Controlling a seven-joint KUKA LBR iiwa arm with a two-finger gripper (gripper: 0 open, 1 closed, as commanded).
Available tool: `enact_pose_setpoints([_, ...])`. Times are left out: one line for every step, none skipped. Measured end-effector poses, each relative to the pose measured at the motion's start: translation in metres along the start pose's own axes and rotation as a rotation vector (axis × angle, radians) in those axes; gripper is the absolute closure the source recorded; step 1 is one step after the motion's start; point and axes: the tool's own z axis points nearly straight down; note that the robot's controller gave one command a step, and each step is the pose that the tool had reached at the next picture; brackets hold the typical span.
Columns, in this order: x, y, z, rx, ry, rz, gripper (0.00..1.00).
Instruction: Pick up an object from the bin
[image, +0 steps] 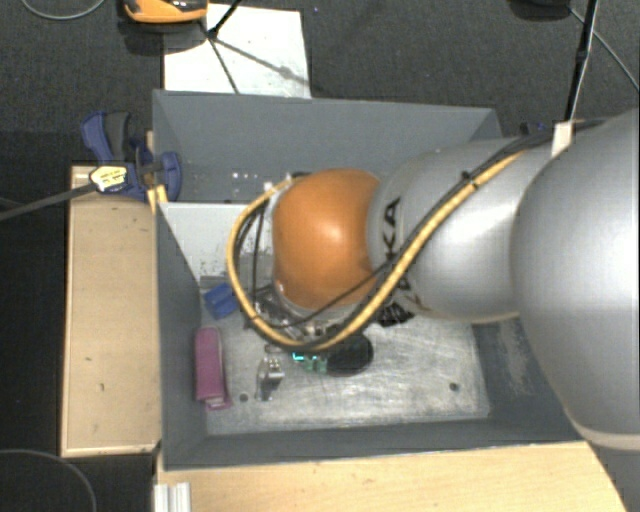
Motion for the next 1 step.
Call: enact_pose_setpoints([-0.0476, -0.139, 0.0459, 0.004, -0.003, -0.15, 0.0])
